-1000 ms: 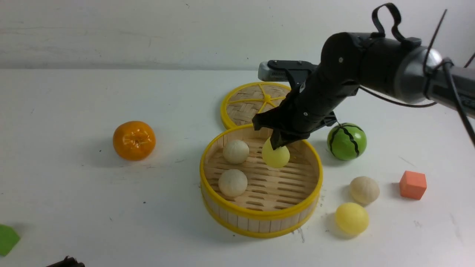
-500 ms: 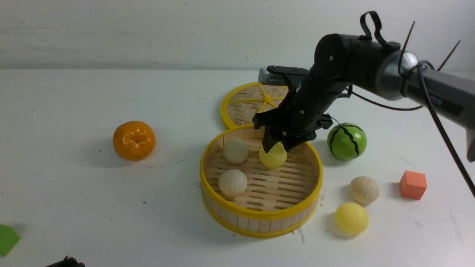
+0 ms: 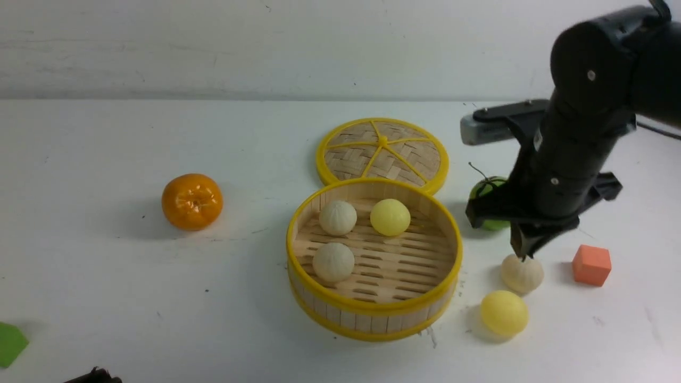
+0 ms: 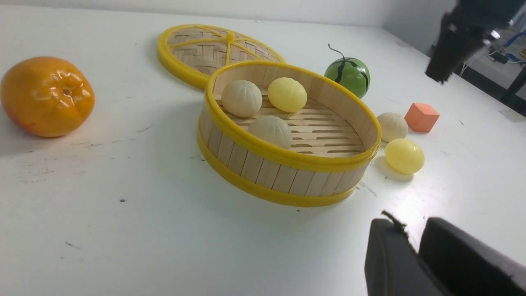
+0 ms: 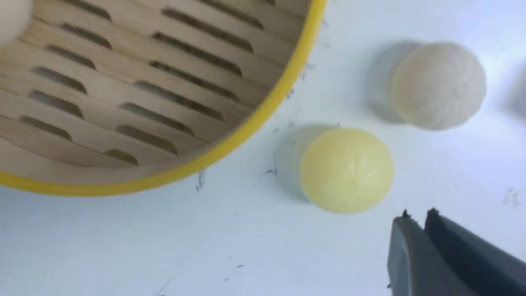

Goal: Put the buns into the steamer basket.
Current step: Use the right arm to grab a steamed stuffed bun, then use the right arm to put the steamed stuffed bun into the steamer, then use the right arm to grab a steamed stuffed bun

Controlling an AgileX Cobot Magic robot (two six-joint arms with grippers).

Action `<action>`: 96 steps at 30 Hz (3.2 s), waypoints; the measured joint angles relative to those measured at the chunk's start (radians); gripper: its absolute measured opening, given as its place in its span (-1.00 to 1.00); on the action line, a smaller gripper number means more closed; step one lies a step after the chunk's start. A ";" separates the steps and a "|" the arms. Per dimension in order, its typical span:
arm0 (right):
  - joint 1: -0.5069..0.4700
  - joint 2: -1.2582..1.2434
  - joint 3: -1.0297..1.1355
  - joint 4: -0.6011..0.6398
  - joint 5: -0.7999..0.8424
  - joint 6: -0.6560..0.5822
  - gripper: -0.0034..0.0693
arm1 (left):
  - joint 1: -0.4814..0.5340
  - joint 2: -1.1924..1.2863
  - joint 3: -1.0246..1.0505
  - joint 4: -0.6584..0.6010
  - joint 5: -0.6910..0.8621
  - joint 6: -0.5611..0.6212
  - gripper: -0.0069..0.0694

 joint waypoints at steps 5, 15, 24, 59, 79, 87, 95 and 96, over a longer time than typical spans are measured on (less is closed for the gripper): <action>-0.032 0.017 0.122 0.021 -0.126 0.044 -0.65 | 0.000 0.000 0.000 0.000 0.000 0.000 -0.51; -0.096 0.083 0.131 0.137 -0.193 -0.006 -0.20 | 0.000 0.000 0.001 0.000 0.000 0.000 -0.50; -0.099 0.135 0.131 0.165 -0.209 -0.018 -0.19 | 0.000 0.000 0.001 0.000 0.000 0.000 -0.48; 0.028 0.004 -0.072 0.257 -0.119 -0.100 -0.89 | 0.000 0.000 0.001 0.000 0.000 0.000 -0.41; 0.051 0.348 -0.291 0.405 -0.135 -0.175 -0.46 | 0.000 0.000 0.001 0.000 0.000 0.000 -0.39; 0.051 0.283 -0.306 0.377 -0.075 -0.178 0.17 | 0.000 0.000 0.001 0.000 0.000 0.000 -0.36; 0.045 0.068 -0.290 0.061 0.066 -0.091 -0.22 | 0.000 0.000 0.001 0.000 0.000 0.000 -0.34; 0.036 0.052 -0.272 0.021 0.078 -0.067 -0.30 | 0.000 0.000 0.001 0.000 0.000 0.000 -0.33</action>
